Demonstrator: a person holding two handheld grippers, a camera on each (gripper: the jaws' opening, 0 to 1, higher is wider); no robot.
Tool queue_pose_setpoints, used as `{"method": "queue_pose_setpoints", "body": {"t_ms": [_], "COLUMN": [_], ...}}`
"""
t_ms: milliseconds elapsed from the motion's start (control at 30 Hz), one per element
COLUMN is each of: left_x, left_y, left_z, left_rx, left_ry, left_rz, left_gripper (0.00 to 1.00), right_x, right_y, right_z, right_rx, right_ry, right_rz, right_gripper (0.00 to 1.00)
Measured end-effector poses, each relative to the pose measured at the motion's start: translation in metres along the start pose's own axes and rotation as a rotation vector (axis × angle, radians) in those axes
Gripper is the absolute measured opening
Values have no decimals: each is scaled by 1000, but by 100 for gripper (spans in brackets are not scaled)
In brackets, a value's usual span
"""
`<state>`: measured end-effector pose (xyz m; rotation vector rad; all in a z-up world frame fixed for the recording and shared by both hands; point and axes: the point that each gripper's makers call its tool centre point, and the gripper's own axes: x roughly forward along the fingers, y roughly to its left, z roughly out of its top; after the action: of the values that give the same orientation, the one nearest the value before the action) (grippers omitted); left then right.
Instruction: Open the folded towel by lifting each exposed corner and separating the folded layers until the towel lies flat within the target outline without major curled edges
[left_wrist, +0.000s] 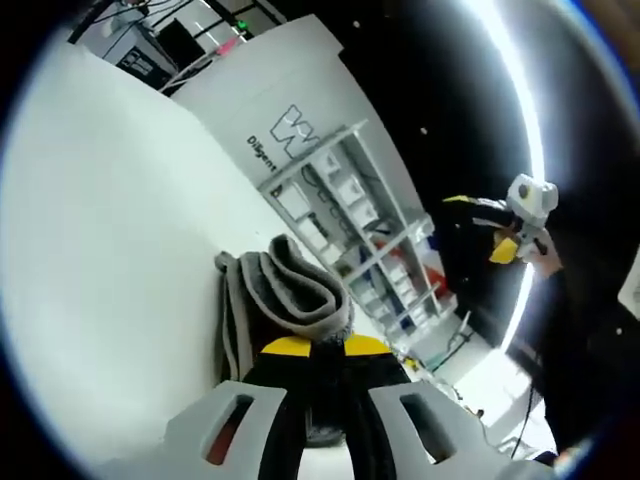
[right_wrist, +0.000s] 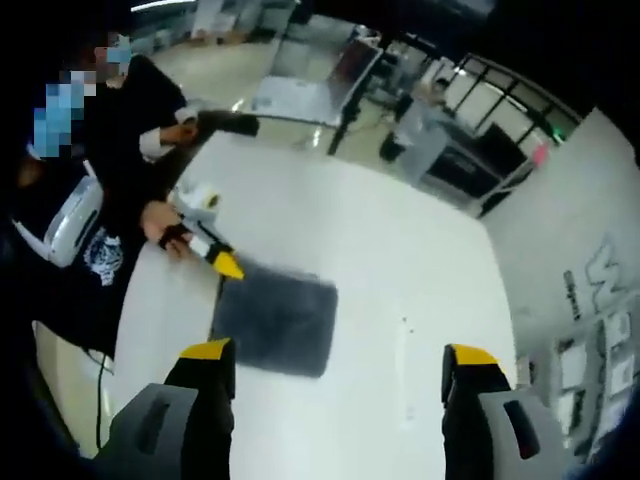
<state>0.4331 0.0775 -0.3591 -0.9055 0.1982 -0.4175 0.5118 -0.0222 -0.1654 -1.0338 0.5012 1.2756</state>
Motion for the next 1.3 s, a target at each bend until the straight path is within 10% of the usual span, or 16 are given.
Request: {"method": "queue_pose_setpoints", "body": {"t_ms": [333, 1300], "left_x": [0, 2], "left_y": [-7, -2], "left_z": [4, 9], "left_rx": [-31, -42], "left_ry": [-20, -32], "left_rz": [-48, -64], "left_gripper": [5, 6], "right_x": [22, 131], "right_y": [-11, -10], "right_z": [18, -3], "right_rx": [-8, -25], "right_ry": [20, 153], "right_rz": [50, 217], "right_gripper": [76, 65]}}
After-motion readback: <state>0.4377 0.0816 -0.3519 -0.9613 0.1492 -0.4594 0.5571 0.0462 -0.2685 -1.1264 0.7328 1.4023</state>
